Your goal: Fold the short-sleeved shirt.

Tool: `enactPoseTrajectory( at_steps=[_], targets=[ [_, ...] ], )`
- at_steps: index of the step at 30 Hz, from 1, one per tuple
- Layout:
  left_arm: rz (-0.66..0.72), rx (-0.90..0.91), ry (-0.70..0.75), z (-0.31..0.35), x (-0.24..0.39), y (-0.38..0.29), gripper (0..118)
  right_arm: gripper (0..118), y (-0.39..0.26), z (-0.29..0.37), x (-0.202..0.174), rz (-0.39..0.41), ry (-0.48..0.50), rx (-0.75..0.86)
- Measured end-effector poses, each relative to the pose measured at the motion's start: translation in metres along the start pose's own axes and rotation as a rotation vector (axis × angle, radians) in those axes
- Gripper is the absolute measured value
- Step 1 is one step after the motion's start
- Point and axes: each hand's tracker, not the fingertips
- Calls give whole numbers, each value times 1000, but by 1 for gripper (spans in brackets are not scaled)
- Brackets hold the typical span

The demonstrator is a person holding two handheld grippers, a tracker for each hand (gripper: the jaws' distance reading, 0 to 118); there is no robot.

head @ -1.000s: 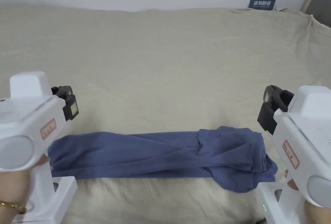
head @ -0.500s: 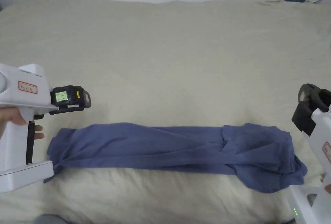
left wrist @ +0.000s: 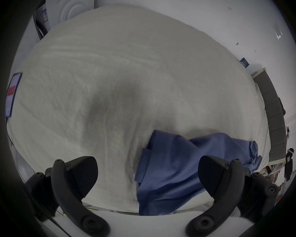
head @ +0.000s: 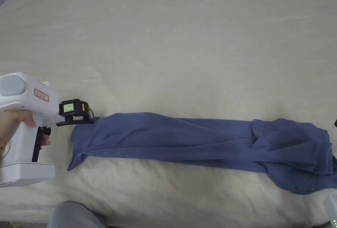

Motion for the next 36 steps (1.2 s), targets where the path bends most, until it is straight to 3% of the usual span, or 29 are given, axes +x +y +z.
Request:
enactPoseTrajectory(
  at_steps=[4, 6, 8, 12, 18, 20, 36],
  targets=[
    [10, -50, -8, -13, -5, -2, 118, 0, -1, 0, -2, 9, -11, -11],
    [17, -65, -23, -18, -6, -4, 112, 0, -1, -1, -3, 6, -16, -19],
    [27, -82, -30, -24, -7, -5, 99, 0, -2, -2, -4, 8, -18, -25],
    [-14, -97, -13, -25, 0, -6, 94, 0, -3, -1, -6, 18, -18, -32],
    [-53, -90, 10, -17, 6, -9, 49, 0, -7, -2, -9, 9, -12, -43],
    [-52, -91, -69, -17, 8, -10, 11, 0, -8, -2, -10, 11, -10, -45],
    [-19, -51, -86, 12, 20, -10, 3, 0, -7, 3, -5, -1, -16, -37]
  ],
)
